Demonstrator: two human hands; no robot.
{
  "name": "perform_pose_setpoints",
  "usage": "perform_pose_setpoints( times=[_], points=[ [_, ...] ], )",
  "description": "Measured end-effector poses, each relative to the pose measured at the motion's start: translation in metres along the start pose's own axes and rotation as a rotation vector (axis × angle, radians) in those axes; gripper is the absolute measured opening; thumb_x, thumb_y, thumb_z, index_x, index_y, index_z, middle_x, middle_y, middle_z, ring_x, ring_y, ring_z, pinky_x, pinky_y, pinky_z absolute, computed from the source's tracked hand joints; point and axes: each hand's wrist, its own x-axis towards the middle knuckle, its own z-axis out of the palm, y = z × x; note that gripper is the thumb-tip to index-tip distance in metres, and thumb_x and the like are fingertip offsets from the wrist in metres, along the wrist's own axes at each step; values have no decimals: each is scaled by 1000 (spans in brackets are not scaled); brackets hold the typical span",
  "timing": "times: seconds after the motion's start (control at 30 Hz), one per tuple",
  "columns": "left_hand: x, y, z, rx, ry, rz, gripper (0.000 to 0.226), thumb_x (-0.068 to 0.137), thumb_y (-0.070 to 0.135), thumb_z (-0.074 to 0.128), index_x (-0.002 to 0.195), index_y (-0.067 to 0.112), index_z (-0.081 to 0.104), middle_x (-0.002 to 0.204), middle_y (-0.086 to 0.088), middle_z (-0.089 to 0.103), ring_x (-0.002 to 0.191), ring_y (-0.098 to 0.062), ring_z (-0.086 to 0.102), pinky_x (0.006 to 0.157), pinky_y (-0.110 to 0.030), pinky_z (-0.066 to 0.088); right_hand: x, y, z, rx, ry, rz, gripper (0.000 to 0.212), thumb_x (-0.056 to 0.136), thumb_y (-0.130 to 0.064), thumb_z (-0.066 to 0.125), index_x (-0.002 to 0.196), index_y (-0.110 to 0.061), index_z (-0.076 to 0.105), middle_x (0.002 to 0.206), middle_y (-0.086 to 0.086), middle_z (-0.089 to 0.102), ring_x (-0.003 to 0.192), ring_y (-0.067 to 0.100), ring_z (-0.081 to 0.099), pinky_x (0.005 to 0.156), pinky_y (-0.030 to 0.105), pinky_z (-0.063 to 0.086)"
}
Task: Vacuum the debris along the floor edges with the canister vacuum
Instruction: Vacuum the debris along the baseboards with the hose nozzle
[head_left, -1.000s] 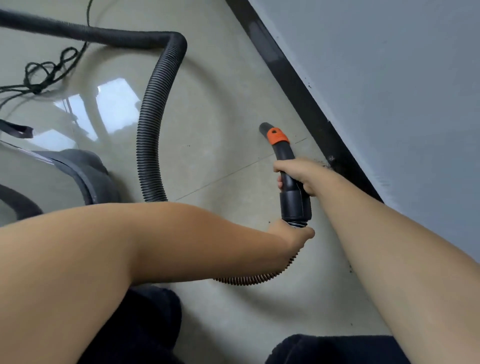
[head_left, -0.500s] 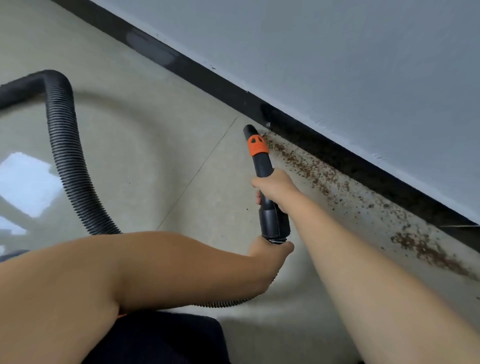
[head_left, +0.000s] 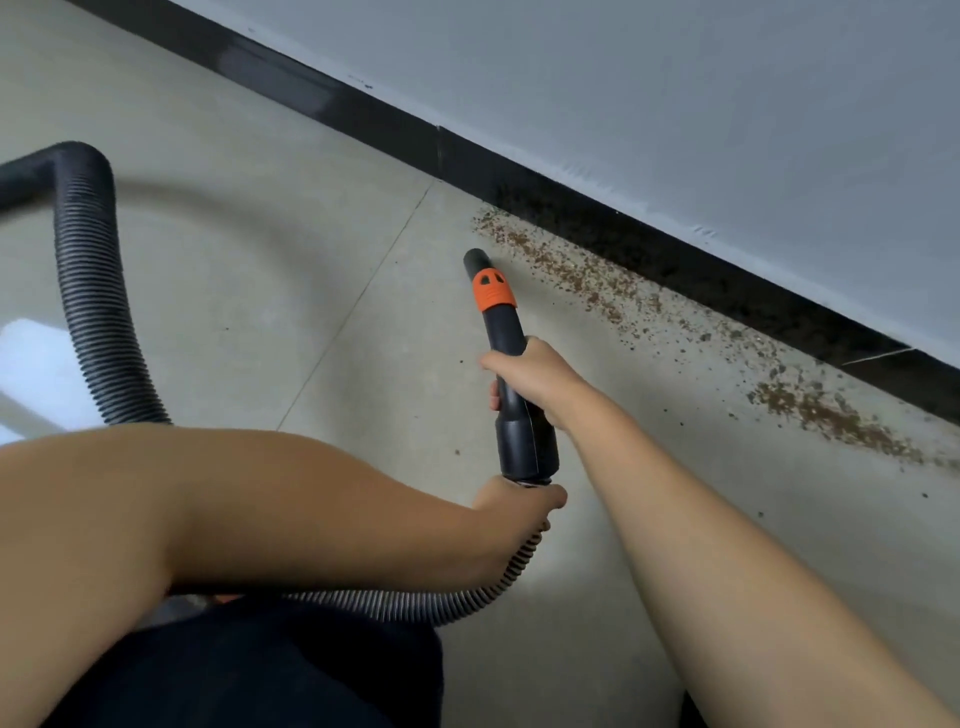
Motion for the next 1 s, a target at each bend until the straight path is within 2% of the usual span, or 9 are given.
perform_pose_setpoints(
  times=[0.1, 0.3, 0.4, 0.57, 0.7, 0.8, 1.0],
  points=[
    [-17, -5, -4, -18, -43, -22, 10, 79, 16, 63, 79, 14, 54, 64, -2, 57, 57, -16, 52, 56, -23, 44, -15, 6, 1, 156, -69, -12, 10, 84, -8, 55, 85, -9, 45, 50, 5, 57, 39, 17, 55, 44, 24, 48],
    [-43, -36, -3, 17, -121, -86, 11, 80, 18, 63, 80, 14, 53, 65, -2, 57, 55, -13, 51, 54, -20, 44, -48, 27, 18, 176, -121, 50, 8, 81, -5, 52, 81, -10, 45, 46, 4, 52, 34, 16, 49, 41, 22, 47],
    [-47, -39, -1, 74, -152, -89, 12, 81, 16, 64, 83, 15, 51, 67, -2, 55, 56, -13, 49, 55, -20, 44, -57, 38, 11, 253, -7, 92, 9, 82, -6, 53, 82, -10, 46, 45, 2, 52, 36, 16, 48, 43, 23, 47],
    [-47, -34, 2, 178, -200, -43, 22, 81, 14, 64, 100, 12, 52, 70, -2, 55, 57, -12, 49, 54, -19, 43, -66, 52, -8, 378, 216, 106, 12, 82, -7, 53, 84, -10, 42, 39, 3, 51, 36, 20, 46, 48, 27, 45],
    [-43, -32, 4, 269, -232, -14, 19, 81, 14, 64, 95, 13, 52, 70, -2, 54, 56, -11, 48, 51, -18, 42, -70, 63, -17, 479, 339, 113, 12, 82, -6, 53, 80, -10, 42, 38, 2, 50, 32, 16, 45, 45, 24, 45],
    [-42, -31, 7, 314, -246, -8, 14, 82, 14, 64, 84, 17, 50, 69, -1, 54, 54, -10, 48, 47, -17, 41, -71, 69, -21, 512, 376, 116, 10, 82, -6, 53, 81, -9, 43, 43, 3, 50, 32, 16, 46, 42, 23, 45],
    [-35, -26, 6, 267, -180, 15, 16, 80, 14, 64, 91, 14, 52, 67, -2, 54, 53, -12, 47, 48, -18, 40, -60, 55, -21, 495, 324, 123, 11, 83, -7, 53, 82, -10, 43, 45, 4, 51, 38, 18, 47, 48, 26, 44]
  ],
)
